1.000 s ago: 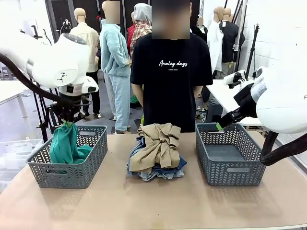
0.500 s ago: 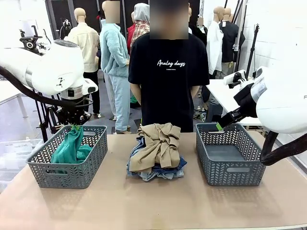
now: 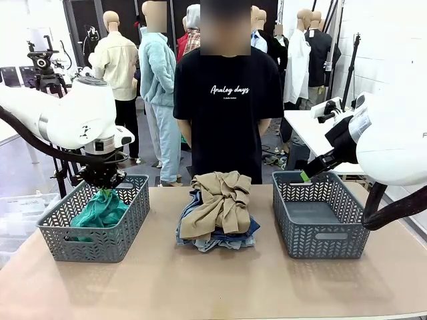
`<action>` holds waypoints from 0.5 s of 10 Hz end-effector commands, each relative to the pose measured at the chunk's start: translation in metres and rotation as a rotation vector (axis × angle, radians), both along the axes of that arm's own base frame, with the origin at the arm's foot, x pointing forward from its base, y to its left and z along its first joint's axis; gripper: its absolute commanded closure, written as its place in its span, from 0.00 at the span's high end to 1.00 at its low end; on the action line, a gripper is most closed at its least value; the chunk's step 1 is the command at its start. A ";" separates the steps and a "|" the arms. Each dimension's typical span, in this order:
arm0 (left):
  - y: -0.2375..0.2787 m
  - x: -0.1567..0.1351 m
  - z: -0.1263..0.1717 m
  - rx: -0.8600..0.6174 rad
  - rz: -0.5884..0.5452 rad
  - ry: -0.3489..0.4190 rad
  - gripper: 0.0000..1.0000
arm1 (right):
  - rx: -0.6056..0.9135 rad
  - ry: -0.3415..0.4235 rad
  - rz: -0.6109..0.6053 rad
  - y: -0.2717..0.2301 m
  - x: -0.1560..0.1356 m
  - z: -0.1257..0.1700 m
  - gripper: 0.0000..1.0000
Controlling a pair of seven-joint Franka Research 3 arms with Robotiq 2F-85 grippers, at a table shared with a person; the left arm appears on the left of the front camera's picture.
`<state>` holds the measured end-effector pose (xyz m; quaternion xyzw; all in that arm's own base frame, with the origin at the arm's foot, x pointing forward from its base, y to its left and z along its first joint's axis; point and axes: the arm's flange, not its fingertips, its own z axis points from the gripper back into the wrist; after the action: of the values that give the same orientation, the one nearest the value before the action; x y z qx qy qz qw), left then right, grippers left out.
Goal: Sort the tops and bottoms.
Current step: Sort the clothes according to human instructions.
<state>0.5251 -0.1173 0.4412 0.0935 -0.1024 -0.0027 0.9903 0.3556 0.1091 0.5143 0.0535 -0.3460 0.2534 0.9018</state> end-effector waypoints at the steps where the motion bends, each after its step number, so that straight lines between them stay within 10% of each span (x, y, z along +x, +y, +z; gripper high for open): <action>1: 0.001 0.000 0.008 0.001 0.035 -0.047 0.22 | 0.011 0.004 0.005 0.000 0.002 -0.002 1.00; 5: 0.013 0.002 0.038 0.027 0.089 -0.152 0.93 | 0.011 0.004 0.005 0.000 0.002 -0.002 1.00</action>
<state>0.5264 -0.1097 0.4757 0.0935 -0.1466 0.0317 0.9843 0.3556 0.1092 0.5143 0.0535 -0.3460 0.2534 0.9018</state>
